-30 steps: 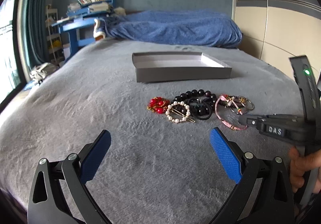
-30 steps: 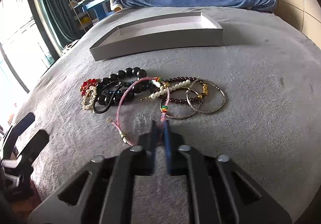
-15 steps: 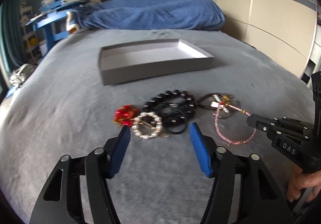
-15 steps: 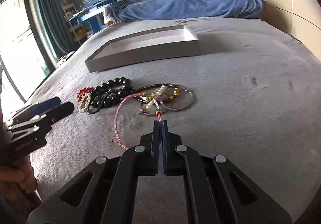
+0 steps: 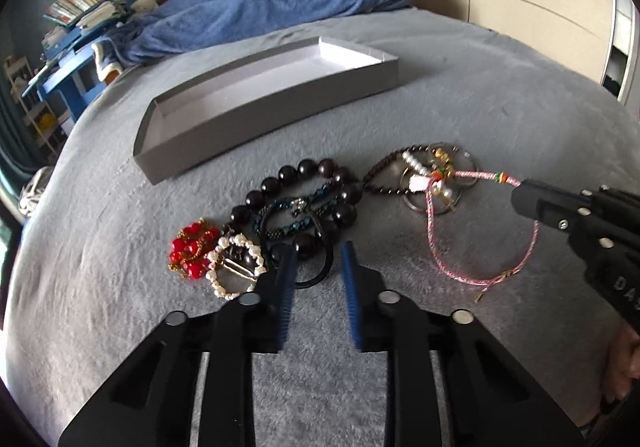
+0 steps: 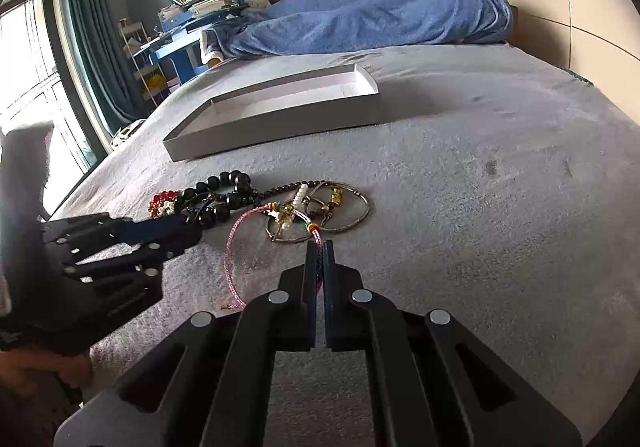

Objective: Organize jewelry
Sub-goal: 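Grasp the pink string bracelet with the right tool while the left tool grasps the black hair tie, then carry both items into the grey tray and open both tools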

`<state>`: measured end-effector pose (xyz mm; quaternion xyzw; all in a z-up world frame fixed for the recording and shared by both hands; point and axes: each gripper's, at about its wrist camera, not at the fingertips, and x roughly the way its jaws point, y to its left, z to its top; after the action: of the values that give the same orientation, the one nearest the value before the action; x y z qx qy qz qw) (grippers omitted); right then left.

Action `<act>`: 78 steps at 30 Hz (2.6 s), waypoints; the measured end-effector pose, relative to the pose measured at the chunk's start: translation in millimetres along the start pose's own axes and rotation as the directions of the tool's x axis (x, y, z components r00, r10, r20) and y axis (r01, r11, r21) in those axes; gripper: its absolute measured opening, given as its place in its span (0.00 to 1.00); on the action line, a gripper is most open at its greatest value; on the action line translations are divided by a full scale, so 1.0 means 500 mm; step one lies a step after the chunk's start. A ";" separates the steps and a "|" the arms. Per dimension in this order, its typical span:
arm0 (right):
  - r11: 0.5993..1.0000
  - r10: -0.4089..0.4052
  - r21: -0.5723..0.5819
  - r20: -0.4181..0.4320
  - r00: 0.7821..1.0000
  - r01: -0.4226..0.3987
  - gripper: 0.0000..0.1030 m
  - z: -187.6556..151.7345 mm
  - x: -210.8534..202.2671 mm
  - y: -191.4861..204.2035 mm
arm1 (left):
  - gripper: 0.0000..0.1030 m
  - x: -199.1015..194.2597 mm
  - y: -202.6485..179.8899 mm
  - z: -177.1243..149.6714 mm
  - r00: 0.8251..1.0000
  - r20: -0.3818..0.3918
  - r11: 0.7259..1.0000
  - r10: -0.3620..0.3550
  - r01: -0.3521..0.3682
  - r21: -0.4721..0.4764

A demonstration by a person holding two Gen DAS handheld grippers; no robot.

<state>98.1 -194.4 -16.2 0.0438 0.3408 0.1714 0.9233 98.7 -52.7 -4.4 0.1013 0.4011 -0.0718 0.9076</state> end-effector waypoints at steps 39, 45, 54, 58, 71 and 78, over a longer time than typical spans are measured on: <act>0.986 0.108 -0.142 0.164 0.980 -0.085 0.02 0.233 -0.035 0.024 | 0.04 -0.123 0.187 0.148 0.971 0.237 0.989 -0.026 0.060 -0.136; 0.988 0.101 -0.133 0.141 0.985 -0.082 0.02 0.321 0.043 0.000 | 0.04 -0.075 0.221 0.200 0.970 0.239 0.984 -0.036 0.077 -0.163; 0.992 0.093 -0.095 0.062 0.994 -0.087 0.02 0.398 0.208 -0.011 | 0.04 0.044 0.262 0.266 0.974 0.201 0.976 -0.107 0.142 -0.167; 0.992 0.089 -0.089 0.024 0.996 -0.087 0.02 0.403 0.270 -0.012 | 0.04 0.101 0.280 0.269 0.981 0.167 0.977 -0.097 0.126 -0.172; 0.995 0.035 -0.094 -0.048 0.998 -0.040 0.08 0.368 0.340 -0.024 | 0.43 0.174 0.277 0.217 0.995 0.090 0.987 -0.034 0.048 -0.155; 0.995 0.045 -0.095 0.005 0.999 -0.044 0.30 0.337 0.271 -0.035 | 0.65 0.098 0.284 0.171 0.987 0.157 0.976 -0.030 0.062 -0.209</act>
<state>307.7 -157.8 25.9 0.0082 0.3279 0.2076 0.9216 222.7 62.0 33.3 -0.0119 0.3380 -0.0569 0.9394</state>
